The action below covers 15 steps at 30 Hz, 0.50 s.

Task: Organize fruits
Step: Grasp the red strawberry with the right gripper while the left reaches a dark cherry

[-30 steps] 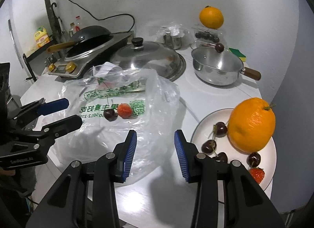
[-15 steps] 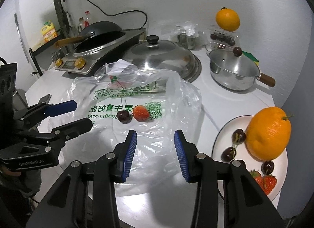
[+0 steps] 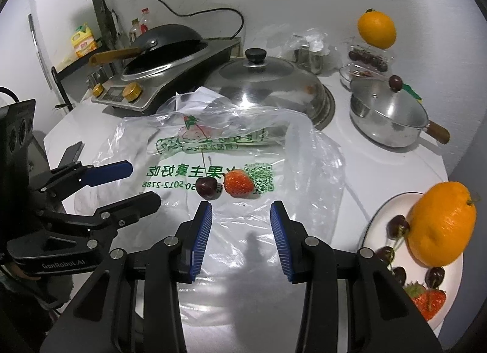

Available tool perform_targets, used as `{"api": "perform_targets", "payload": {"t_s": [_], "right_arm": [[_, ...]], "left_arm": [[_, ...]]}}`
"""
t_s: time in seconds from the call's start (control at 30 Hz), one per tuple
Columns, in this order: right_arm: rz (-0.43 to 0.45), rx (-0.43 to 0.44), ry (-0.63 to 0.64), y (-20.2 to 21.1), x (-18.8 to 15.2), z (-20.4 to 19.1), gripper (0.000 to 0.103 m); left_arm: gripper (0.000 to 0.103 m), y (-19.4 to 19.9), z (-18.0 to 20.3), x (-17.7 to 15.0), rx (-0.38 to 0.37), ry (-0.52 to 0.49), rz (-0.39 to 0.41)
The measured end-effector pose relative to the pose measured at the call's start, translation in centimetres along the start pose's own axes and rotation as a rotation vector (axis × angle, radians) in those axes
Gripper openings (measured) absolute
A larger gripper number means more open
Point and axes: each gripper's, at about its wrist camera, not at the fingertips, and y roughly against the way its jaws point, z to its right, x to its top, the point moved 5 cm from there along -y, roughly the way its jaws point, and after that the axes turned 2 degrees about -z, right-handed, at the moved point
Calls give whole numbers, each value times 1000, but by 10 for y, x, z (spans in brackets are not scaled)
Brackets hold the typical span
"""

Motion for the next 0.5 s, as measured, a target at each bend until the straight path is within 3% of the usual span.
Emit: {"api": "perform_targets", "payload": {"t_s": [0.5], "right_arm": [[-34,38,10,-36,14,-2,42]], "left_arm": [[68,-24,-12,3,3,10,-31]]}}
